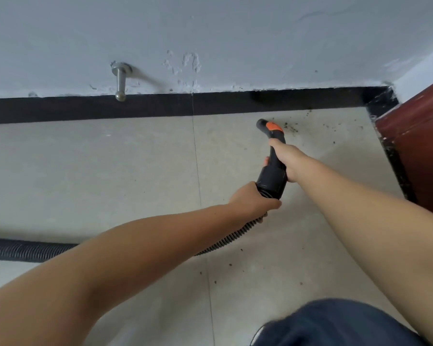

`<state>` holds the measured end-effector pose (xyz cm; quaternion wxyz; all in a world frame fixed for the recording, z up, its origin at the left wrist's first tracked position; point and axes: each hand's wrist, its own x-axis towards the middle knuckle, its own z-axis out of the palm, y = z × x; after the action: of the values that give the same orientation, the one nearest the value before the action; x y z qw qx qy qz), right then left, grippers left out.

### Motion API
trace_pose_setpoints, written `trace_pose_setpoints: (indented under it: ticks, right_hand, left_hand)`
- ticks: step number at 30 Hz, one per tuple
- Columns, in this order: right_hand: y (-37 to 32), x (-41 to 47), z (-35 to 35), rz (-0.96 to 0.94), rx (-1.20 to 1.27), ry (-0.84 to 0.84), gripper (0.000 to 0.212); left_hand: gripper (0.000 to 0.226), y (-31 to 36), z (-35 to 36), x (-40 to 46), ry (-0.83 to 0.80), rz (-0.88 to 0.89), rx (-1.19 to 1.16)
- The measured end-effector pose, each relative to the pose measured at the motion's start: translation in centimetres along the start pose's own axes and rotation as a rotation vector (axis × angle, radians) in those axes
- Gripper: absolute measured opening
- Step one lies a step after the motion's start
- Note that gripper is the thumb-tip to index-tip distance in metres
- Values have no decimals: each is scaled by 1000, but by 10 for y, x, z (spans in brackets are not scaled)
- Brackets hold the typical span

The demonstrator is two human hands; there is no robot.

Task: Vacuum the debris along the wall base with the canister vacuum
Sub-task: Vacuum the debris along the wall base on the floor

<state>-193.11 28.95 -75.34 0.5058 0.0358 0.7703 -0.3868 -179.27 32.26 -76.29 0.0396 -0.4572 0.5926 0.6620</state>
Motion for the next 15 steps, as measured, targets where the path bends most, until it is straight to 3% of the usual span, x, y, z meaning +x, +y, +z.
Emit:
trace_pose_setpoints:
  ticks: [15]
  right_hand:
    - [5, 20, 19, -115, -14, -97, 19]
  left_hand:
    - [36, -22, 6, 19, 146, -51, -24]
